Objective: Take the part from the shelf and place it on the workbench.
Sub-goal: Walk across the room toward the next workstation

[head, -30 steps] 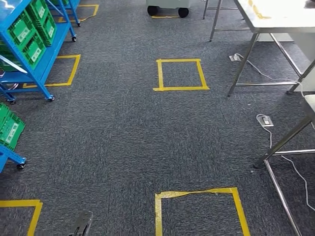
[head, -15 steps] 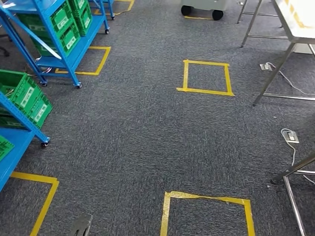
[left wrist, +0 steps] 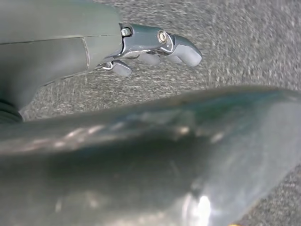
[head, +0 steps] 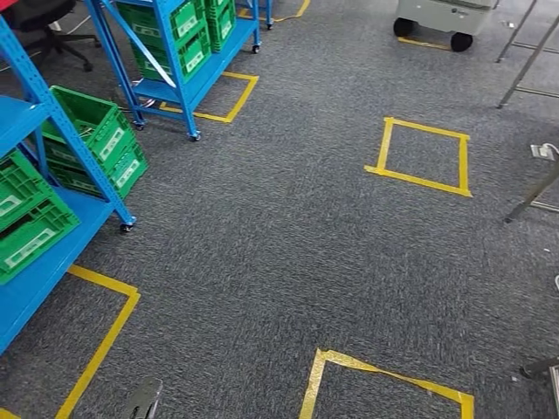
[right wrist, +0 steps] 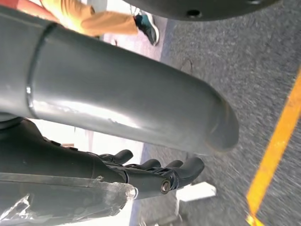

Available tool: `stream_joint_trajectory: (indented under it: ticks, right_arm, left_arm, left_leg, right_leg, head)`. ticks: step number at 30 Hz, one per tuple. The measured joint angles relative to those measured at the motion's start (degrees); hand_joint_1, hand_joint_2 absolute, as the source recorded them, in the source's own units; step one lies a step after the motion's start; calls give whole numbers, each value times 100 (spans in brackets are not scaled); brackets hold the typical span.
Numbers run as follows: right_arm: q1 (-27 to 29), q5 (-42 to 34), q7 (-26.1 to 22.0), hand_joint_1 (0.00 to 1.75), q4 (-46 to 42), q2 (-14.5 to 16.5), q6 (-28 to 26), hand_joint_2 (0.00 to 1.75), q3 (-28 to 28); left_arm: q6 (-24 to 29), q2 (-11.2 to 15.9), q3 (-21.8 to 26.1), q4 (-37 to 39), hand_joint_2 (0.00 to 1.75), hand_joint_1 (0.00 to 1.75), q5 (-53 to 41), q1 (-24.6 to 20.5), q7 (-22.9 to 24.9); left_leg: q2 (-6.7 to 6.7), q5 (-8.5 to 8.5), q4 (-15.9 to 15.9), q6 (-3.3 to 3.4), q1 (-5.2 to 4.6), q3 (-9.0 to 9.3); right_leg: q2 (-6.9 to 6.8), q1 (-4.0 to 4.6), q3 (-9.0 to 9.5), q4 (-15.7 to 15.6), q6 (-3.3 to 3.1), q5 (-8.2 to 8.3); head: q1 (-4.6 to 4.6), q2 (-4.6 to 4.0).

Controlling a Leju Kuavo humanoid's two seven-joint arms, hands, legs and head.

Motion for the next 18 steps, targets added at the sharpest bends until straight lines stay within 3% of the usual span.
stream_joint_trajectory:
  ticks: [2, 4, 5, 7, 9, 10, 11, 12, 13, 15, 17, 18]
  right_arm:
    - [2, -6, -44, 0, 2, -1, -5, 0, -25]
    - [-15, -7, -87, 0, 2, -1, -13, 0, -40]
    - [-23, -6, -91, 0, 1, 1, -14, 0, -42]
    - [-14, -2, -93, 0, 1, 8, -17, 0, -45]
    - [12, 3, -95, 0, 2, 10, -26, 0, -50]
    - [21, 7, -95, 0, 2, 10, -32, 0, -52]
    - [21, 10, -94, 0, 2, 9, -38, 0, -54]
    - [18, 12, -94, 0, 2, 9, -40, 0, -55]
    - [10, 14, -94, 0, 2, 11, -42, 0, -55]
    - [-4, 18, -97, 0, 2, 8, -48, 0, -59]
    - [-13, 21, -97, 0, 2, -1, -61, 0, -68]
    - [-22, 22, -97, 0, 1, -5, -66, 0, -73]
  left_arm:
    - [31, -20, 0, 0, 0, 0, -16, -7, -5]
    - [45, -28, 0, 3, 0, 0, -23, 3, -14]
    - [50, -29, 0, 5, 0, 0, -26, 10, -19]
    - [58, -28, 0, 9, 0, 0, -26, -1, -31]
    - [59, -38, -1, 9, 0, 0, -26, -25, -51]
    - [59, -42, -1, 9, 0, 0, -26, -29, -61]
    - [61, -43, -1, 9, 0, 0, -27, -24, -67]
    - [63, -40, -1, 9, 0, 0, -28, -16, -72]
    - [65, -36, 0, 9, 0, 0, -31, -10, -77]
    - [67, -46, 0, 9, 0, 0, -37, -14, -92]
    - [68, -68, 0, 11, 0, 0, -42, -44, -106]
    - [69, -78, 0, 13, 0, 0, -43, -53, -110]
  left_leg:
    - [-120, 24, 7, -56, 22, -50]
    - [-221, 64, -19, -138, 44, -98]
    - [-171, 53, -19, -172, 36, -117]
    - [113, -152, 247, -221, 1, -259]
    - [402, -506, 942, -263, -7, -604]
    - [453, -612, 1280, -285, 4, -773]
    - [480, -610, 1467, -306, 17, -863]
    - [501, -498, 1445, -327, 34, -854]
    - [541, -291, 1200, -350, 51, -736]
    - [785, 85, 469, -403, 53, -387]
    - [974, 148, 80, -332, 33, -207]
    - [957, 99, 67, -267, 17, -202]
  right_leg:
    - [162, 5, 181, -386, -33, 100]
    - [81, 11, 227, -479, -47, 99]
    - [20, 2, 241, -534, -59, 122]
    - [-135, -24, 291, -651, -94, 172]
    - [-318, -23, 312, -688, -116, 179]
    - [-412, -24, 319, -690, -116, 169]
    - [-496, -29, 333, -685, -112, 150]
    - [-570, -38, 357, -680, -100, 125]
    - [-637, -54, 393, -672, -76, 93]
    - [-753, -62, 457, -633, 6, 7]
    - [-862, -18, 485, -575, 71, -78]
    - [-922, 6, 501, -559, 83, -106]
  head:
    - [7, 0]
    - [16, 0]
    - [11, 0]
    - [-26, 0]
    - [-62, 0]
    - [-65, 0]
    - [-63, 0]
    - [-64, 0]
    - [-63, 0]
    - [-84, 0]
    - [-94, 0]
    - [-84, 0]
